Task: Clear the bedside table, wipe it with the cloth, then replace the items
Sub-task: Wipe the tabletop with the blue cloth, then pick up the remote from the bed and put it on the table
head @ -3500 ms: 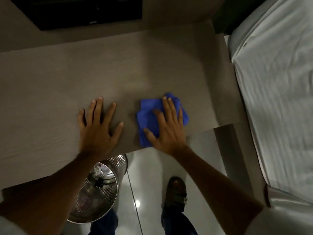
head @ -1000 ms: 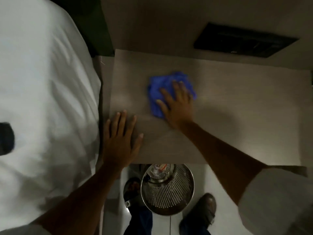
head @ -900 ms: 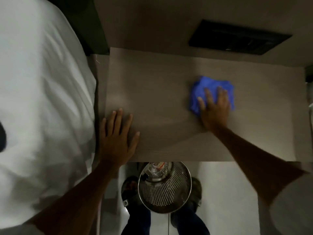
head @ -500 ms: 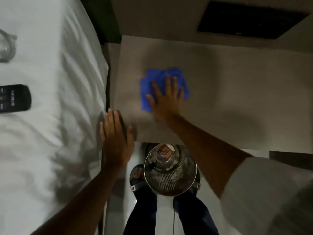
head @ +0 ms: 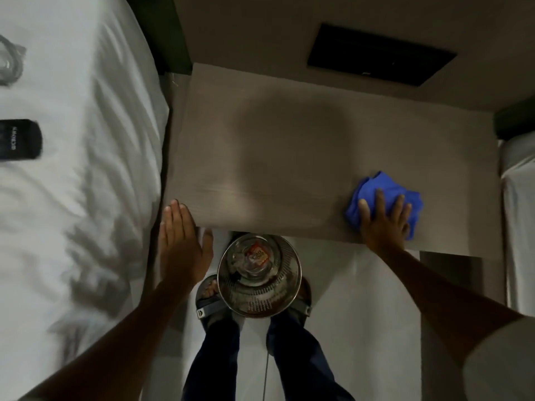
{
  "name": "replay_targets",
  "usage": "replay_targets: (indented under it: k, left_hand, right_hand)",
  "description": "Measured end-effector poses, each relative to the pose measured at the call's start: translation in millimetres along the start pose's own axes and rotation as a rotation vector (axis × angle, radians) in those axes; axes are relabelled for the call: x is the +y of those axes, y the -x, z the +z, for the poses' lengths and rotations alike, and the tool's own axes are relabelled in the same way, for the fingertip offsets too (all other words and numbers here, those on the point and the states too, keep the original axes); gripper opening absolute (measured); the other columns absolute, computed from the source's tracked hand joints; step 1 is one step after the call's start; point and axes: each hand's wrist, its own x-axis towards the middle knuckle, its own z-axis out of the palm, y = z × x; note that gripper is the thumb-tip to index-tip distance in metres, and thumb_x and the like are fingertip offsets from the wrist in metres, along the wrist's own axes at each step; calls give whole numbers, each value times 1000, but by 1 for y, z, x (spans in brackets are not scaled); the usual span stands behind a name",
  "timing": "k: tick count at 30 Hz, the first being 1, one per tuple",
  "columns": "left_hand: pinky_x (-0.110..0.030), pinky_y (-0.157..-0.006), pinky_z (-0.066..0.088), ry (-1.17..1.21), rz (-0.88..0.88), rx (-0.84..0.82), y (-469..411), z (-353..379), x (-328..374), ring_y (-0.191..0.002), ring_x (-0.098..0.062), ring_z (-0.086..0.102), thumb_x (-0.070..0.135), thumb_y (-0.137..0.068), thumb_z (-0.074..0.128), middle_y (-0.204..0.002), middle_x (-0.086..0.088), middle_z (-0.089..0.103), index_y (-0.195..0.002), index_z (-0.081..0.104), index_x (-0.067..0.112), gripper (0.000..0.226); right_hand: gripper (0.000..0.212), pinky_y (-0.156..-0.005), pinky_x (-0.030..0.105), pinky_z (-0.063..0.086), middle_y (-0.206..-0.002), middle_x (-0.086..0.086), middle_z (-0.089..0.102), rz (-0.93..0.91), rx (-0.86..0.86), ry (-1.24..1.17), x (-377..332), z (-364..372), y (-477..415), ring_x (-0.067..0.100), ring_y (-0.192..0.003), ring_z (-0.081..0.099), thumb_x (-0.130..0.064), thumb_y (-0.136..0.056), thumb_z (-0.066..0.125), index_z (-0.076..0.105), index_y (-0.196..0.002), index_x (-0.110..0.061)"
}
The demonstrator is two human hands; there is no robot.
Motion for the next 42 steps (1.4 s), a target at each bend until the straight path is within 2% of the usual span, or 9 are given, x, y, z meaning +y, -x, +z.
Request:
replay_targets:
  k: [5, 10, 16, 21, 27, 30, 36, 39, 42]
  left_hand:
    - [-50, -125, 14, 91, -121, -67, -1, -22, 33, -154, -31, 10, 56, -100, 21, -165, -19, 13, -156, 13, 3, 77]
    - [-49, -112, 41, 224, 254, 205, 11, -100, 44, -136, -32, 47, 30, -93, 53, -146, -17, 51, -146, 42, 11, 57]
    - [-46, -107, 40, 124, 166, 501, -13, -252, -61, -129, -37, 49, 23, -68, 56, -135, -18, 56, -131, 57, 8, 65]
    - [-45, -101, 41, -137, -296, 229, -45, -320, -149, -124, -38, 53, 39, -67, 56, -135, -18, 57, -130, 60, 11, 68]
    - [-22, -43, 49, 1028, -901, -154, -50, -297, -111, -50, -22, 64, 72, -79, 58, -71, -11, 68, -87, 65, 7, 66]
    - [-23, -38, 50, 1385, -991, 99, -58, -284, -104, -45, -17, 51, 46, -80, 76, -67, -8, 57, -76, 55, 12, 40]
    - [-50, -83, 61, 1213, -1005, 476, -26, -258, -76, -89, -35, 72, 31, -82, 69, -103, -14, 73, -111, 65, 6, 39]
    - [-37, -62, 59, 1254, -854, 524, 17, -250, -40, -60, -28, 70, 25, -92, 61, -95, -10, 71, -110, 62, 15, 20]
    - [-29, -49, 54, 1321, -656, 377, 54, -235, -2, -50, -22, 66, 18, -95, 60, -80, -8, 68, -111, 65, 19, 17]
  right_hand:
    - [113, -113, 64, 6, -154, 19, -28, -288, -286, 263, -50, 15, 50, 43, -141, -22, -69, -70, 62, -14, -146, -34]
    - [81, -112, 59, 28, -157, 24, -12, -550, -396, 461, -113, 28, 91, 48, -143, -5, -28, -92, 53, -4, -150, -27]
    - [69, -106, 47, 37, -145, 21, 42, -508, -434, -287, -185, -30, 117, 40, -130, 43, -2, -83, 64, 34, -144, -14]
    - [63, -102, 39, 39, -138, 20, 52, -536, -299, -482, -204, -44, 133, 36, -124, 51, 4, -85, 57, 38, -142, -14]
    - [65, -96, 34, 43, -135, 11, 55, -611, -357, -479, -243, -58, 148, 30, -121, 53, 5, -86, 52, 35, -142, -23]
    - [65, -98, 34, 44, -136, 7, 54, -654, -338, -532, -260, -66, 155, 27, -121, 53, 4, -86, 50, 36, -141, -26]
    - [63, -83, 34, 48, -118, 11, 63, -708, -258, -622, -275, -84, 149, 16, -91, 58, 4, -85, 47, 39, -141, -24]
    - [57, -74, 29, 42, -92, 6, 62, -765, -272, -709, -287, -88, 153, 6, -72, 54, 7, -83, 47, 48, -135, -17]
    - [54, -97, 26, 40, -126, 17, 60, -841, -248, -745, -300, -93, 158, 20, -111, 56, 11, -82, 49, 48, -134, -6]
